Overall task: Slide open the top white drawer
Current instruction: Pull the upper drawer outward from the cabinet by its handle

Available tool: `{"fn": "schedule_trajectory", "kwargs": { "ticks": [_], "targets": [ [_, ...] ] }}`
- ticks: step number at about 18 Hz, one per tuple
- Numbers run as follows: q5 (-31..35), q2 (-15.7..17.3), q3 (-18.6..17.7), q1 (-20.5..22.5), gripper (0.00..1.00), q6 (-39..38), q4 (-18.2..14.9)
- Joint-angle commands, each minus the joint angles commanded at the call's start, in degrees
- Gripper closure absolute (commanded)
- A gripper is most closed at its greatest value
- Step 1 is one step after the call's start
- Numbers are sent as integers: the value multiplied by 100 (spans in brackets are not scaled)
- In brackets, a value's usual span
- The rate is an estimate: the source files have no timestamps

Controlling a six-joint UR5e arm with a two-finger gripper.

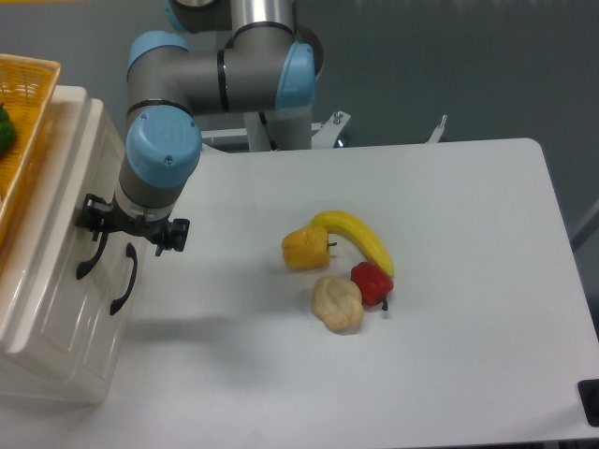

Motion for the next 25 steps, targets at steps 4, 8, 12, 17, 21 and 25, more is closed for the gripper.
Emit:
{"fn": "schedule_trajectory", "kwargs": {
  "ticks": [4, 8, 12, 17, 21, 25],
  "targets": [
    [237, 0, 0, 0, 0, 9, 0],
    [413, 9, 18, 0, 0, 9, -9],
    [431, 9, 35, 18, 0, 26, 9],
    [834, 79, 35, 97, 0, 44, -17],
    [1045, 88, 35, 158, 0, 44, -18],
    [1055, 88, 35, 263, 0, 70, -9]
  ]
}}
